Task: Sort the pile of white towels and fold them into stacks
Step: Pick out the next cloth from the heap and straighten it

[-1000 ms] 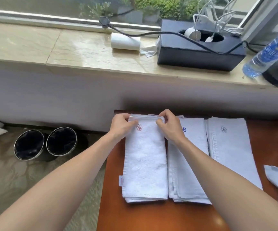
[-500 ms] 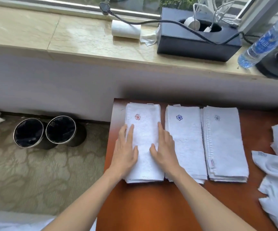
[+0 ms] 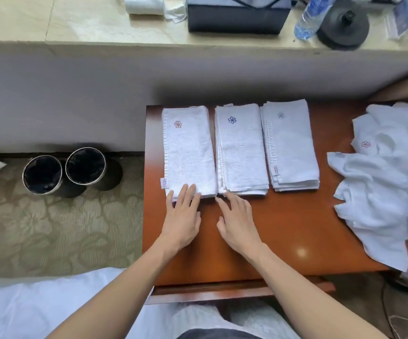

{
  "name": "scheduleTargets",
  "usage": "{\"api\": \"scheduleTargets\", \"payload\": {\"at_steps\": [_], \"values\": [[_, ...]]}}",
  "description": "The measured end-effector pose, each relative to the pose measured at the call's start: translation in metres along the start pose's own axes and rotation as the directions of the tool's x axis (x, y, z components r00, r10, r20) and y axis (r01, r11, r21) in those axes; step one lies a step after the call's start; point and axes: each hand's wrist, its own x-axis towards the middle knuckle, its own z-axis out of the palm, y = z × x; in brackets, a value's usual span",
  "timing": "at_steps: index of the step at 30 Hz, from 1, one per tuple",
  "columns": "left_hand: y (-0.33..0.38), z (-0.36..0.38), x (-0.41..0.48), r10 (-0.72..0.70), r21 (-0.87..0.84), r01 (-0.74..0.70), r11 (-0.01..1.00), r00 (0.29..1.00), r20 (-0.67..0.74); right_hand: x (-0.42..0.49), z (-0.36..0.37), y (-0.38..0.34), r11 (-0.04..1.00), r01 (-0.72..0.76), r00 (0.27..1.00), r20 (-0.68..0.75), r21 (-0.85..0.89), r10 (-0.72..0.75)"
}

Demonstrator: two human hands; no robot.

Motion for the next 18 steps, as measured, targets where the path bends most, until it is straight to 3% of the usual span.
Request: {"api": "scheduleTargets", "payload": {"at_steps": [7, 14, 18], "values": [[0.098, 0.011, -0.043, 0.106, -0.002, -0.106, 0.994, 0.994, -0.009, -0.098, -0.014, 0.064, 0.987, -0.097, 0.995, -0.025, 0.127, 0.101], [0.255, 0.029, -0.065, 0.237, 0.070, -0.237, 0.969, 0.971, 0.019, -0.211, -0.031, 0.181, 0.969, -0.172, 0.980, -0.071, 0.176, 0.186], [0.353, 0.051, -0.076, 0.339, 0.105, -0.341, 0.934, 0.940, 0.036, -0.298, -0.043, 0.262, 0.936, -0.282, 0.942, -0.126, 0.210, 0.312]]}}
